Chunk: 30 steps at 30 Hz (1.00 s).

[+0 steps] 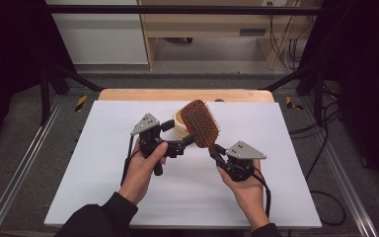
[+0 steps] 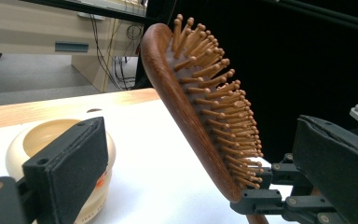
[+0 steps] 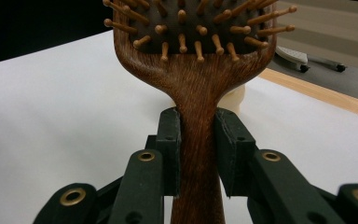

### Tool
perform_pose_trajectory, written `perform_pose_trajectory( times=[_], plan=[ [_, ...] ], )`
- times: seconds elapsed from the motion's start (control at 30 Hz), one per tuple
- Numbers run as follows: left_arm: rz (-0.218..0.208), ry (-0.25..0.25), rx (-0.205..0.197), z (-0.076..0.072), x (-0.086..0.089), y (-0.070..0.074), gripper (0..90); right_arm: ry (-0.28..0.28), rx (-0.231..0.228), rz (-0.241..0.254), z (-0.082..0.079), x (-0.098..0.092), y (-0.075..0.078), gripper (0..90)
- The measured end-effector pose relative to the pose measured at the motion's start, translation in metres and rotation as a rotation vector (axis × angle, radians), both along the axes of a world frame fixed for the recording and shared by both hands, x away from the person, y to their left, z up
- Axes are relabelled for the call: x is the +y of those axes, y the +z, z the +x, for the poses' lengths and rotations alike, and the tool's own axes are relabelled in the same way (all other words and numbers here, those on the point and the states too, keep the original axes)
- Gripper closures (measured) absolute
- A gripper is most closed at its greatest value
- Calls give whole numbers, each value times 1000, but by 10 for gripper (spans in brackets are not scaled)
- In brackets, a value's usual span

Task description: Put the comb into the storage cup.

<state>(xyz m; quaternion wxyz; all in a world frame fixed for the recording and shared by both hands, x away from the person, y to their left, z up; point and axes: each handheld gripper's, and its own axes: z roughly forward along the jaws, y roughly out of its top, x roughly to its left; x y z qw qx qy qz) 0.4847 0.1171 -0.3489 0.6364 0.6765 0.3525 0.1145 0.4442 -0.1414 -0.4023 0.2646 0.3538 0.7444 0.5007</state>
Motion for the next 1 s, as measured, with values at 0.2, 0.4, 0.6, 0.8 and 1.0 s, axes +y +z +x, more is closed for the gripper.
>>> perform_pose_trajectory(
  times=[0.2, 0.4, 0.6, 0.8, 1.0],
  plan=[
    [-27, 15, -11, 3, 7, 8, 34, 8, -9, 14, 7, 9, 3, 727],
    [-26, 24, -11, 3, 11, 6, 33, 6, -11, 28, 7, 10, 2, 726],
    [-32, 18, -12, 0, 8, 7, 32, 9, -14, 30, 5, 12, 1, 726],
    [-40, 14, -7, -1, 8, 9, 32, 13, -12, 28, 5, 13, 1, 726],
    [-38, 12, -4, -2, 7, 9, 31, 13, -13, 33, 4, 14, 0, 726]
  ],
)
